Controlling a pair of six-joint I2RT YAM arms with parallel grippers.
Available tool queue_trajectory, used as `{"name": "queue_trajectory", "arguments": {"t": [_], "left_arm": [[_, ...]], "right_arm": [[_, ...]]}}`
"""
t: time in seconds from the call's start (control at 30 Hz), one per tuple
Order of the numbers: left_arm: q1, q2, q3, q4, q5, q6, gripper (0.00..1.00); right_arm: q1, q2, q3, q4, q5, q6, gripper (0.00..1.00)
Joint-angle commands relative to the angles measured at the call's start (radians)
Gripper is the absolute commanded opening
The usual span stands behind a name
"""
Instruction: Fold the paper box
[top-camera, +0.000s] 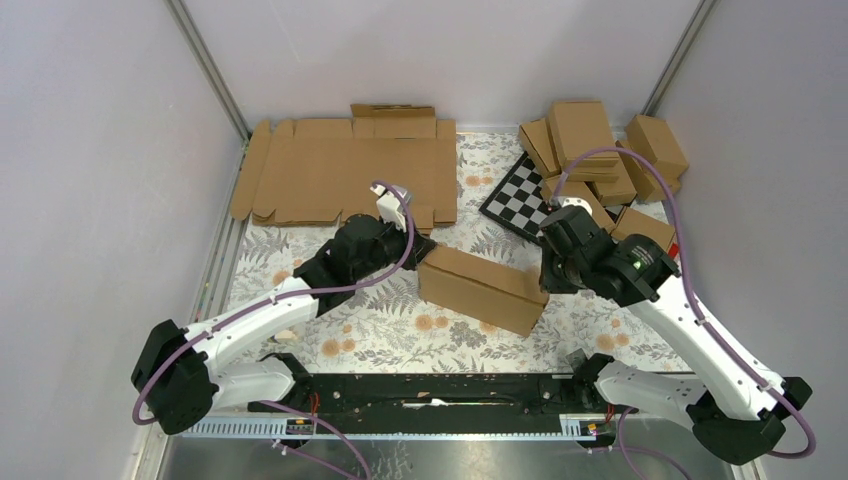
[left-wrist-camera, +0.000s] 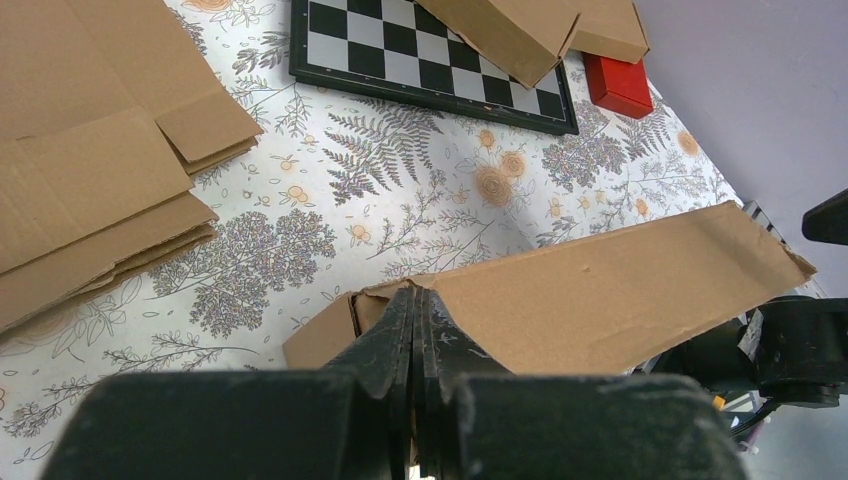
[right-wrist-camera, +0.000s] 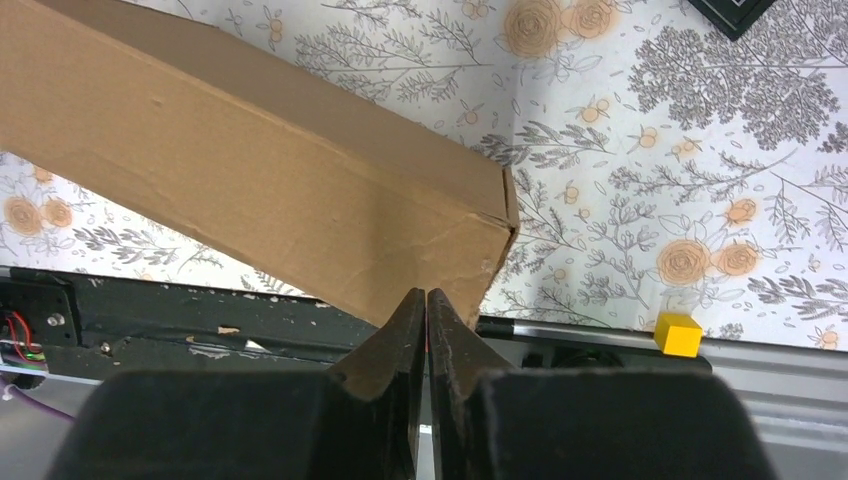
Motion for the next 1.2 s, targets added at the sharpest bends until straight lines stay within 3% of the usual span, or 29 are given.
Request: {"name": "queue_trajectory", "arguments": {"t": [0.0, 0.27, 0.63, 0.97, 1.17], "left_arm": [[-0.002, -0.005, -0.025, -0.095, 0.005, 0.007, 0.00], [-0.001, 0.004, -0.016, -0.096, 0.006, 0.014, 0.00], [-0.001, 0.015, -0.009, -0.094, 0.013, 0.013, 0.00], [-0.002, 0.017, -0.002, -0.100, 0.013, 0.017, 0.00], [-0.001, 0.022, 0.003, -0.101, 0.014, 0.016, 0.00]], "right_arm": [[0.004, -0.025, -0.015, -0.062, 0.020, 0.013, 0.10], [0.004, -0.085, -0.220, 0.006, -0.054, 0.077, 0.10], [0.004, -0.031, 0.030, -0.113, 0.021, 0.030, 0.10], [0.004, -0.090, -0.219, -0.017, -0.079, 0.068, 0.11], [0.005, -0.072, -0.119, -0.056, -0.035, 0.041, 0.13]]}}
